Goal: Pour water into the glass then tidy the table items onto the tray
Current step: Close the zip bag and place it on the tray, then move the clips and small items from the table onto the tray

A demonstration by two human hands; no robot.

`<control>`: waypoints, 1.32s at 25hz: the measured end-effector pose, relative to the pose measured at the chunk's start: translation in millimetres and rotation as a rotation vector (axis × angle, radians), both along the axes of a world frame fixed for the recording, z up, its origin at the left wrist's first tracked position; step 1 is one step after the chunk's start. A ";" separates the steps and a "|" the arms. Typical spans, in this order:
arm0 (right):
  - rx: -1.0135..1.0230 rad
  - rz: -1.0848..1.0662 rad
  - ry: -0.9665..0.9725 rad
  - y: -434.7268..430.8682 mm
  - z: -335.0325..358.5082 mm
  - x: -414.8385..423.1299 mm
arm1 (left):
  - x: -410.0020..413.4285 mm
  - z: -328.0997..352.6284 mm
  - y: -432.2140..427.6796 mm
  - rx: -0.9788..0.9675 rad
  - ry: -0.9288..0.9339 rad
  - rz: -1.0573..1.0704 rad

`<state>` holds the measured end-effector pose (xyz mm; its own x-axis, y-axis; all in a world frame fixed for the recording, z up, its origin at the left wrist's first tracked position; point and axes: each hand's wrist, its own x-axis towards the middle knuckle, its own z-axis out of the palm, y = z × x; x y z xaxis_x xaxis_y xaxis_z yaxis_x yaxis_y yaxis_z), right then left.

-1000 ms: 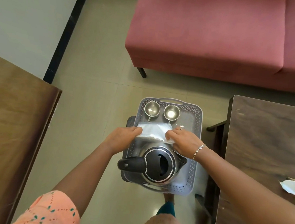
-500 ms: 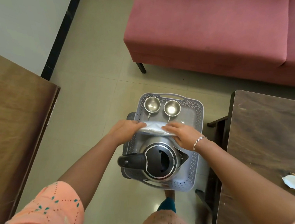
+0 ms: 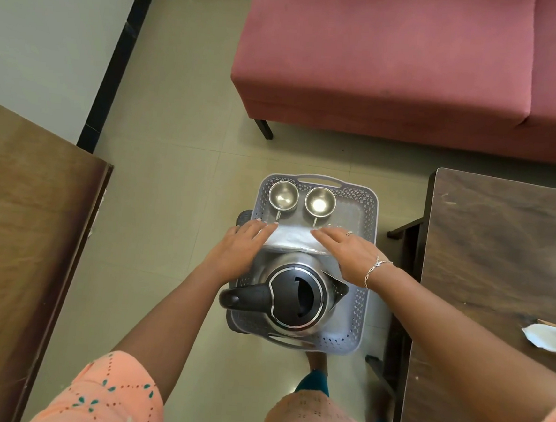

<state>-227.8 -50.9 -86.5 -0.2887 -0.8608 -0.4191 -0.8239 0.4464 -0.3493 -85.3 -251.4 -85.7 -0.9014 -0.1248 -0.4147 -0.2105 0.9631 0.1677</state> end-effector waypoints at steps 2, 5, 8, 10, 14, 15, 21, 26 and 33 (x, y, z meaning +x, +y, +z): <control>-0.046 -0.034 0.064 8.0 3.2 -2.1 | 5.8 13.6 -1.0 0.085 0.061 -0.002; -0.143 -0.046 0.211 19.9 10.9 -3.2 | 11.7 28.9 5.0 0.164 0.260 0.181; -0.239 -0.066 0.343 38.7 23.7 -3.5 | 0.6 46.6 31.8 0.145 0.321 0.314; -0.253 -0.105 0.372 56.8 32.6 -2.1 | -10.7 58.5 61.1 0.102 0.325 0.285; -0.319 -0.180 0.442 104.7 45.3 -0.3 | -28.2 74.3 126.2 0.022 0.336 0.220; -0.333 -0.196 0.454 121.2 48.9 -0.5 | -30.8 77.7 145.4 0.014 0.321 0.210; -0.415 -0.200 0.522 242.1 67.2 -4.7 | -35.3 91.3 272.1 -0.119 0.187 0.144; -0.424 -0.233 0.560 350.5 78.9 -11.0 | -36.2 106.6 370.9 -0.057 0.214 0.107; -0.405 -0.396 0.589 449.4 85.6 -14.8 | -57.3 118.5 452.7 -0.059 0.109 -0.114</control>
<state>-242.6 398.5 -0.9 -0.6794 -0.7006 0.2180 -0.7300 0.6753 -0.1046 -142.6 201.3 32.8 -0.9503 -0.0408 -0.3086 -0.0834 0.9885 0.1260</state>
